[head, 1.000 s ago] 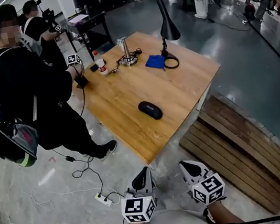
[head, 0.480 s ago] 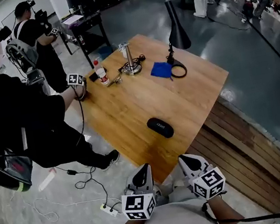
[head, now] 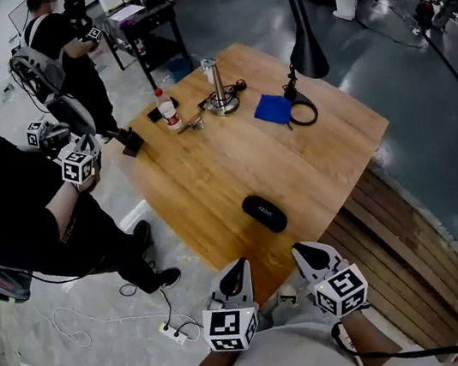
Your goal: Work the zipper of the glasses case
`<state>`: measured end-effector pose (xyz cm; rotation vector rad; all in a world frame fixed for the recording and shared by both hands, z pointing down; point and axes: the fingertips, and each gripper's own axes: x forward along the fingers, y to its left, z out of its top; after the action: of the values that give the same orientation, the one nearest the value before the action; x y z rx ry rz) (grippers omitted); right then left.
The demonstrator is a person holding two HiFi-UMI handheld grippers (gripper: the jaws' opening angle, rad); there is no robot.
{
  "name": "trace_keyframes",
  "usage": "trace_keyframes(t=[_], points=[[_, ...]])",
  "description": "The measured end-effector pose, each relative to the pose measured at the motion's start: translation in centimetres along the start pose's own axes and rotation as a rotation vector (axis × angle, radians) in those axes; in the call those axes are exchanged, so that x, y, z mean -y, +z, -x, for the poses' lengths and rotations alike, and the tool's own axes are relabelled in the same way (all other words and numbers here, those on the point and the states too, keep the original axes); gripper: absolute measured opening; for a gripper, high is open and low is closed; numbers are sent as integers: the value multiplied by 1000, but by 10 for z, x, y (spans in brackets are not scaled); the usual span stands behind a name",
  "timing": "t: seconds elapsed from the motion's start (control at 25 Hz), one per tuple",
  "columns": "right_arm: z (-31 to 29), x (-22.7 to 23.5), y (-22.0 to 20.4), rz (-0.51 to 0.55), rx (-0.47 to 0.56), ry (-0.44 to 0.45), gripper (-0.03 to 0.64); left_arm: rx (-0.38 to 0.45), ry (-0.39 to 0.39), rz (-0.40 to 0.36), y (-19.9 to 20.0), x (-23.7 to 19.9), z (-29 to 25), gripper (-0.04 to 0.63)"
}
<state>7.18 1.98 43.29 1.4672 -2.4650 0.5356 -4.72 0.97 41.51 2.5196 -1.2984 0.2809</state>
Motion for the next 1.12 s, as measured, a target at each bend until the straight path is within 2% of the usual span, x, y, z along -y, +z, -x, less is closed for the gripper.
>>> trace_keyframes(t=[0.16, 0.24, 0.36, 0.48, 0.56, 0.72, 1.0, 1.12], points=[[-26, 31, -16, -20, -64, 8, 14, -12, 16, 0, -12, -5, -31, 6], [-45, 49, -27, -38, -106, 15, 74, -13, 30, -13, -20, -10, -53, 8], [-75, 78, -49, -75, -164, 11, 91, -29, 24, -47, -39, -16, -89, 9], [-109, 106, -76, -139, -224, 12, 108, -66, 7, -37, -59, -23, -118, 62], [-131, 120, -93, -176, -279, 32, 142, -89, 17, -25, -69, -30, -130, 66], [-164, 129, -117, -219, -358, 93, 198, -150, 29, -2, -93, -39, -142, 66], [-197, 127, -124, -285, -433, 214, 209, -216, 22, -20, -120, -51, -167, 66], [-202, 112, -129, -291, -483, 301, 230, -247, 26, -11, -134, -59, -175, 66]])
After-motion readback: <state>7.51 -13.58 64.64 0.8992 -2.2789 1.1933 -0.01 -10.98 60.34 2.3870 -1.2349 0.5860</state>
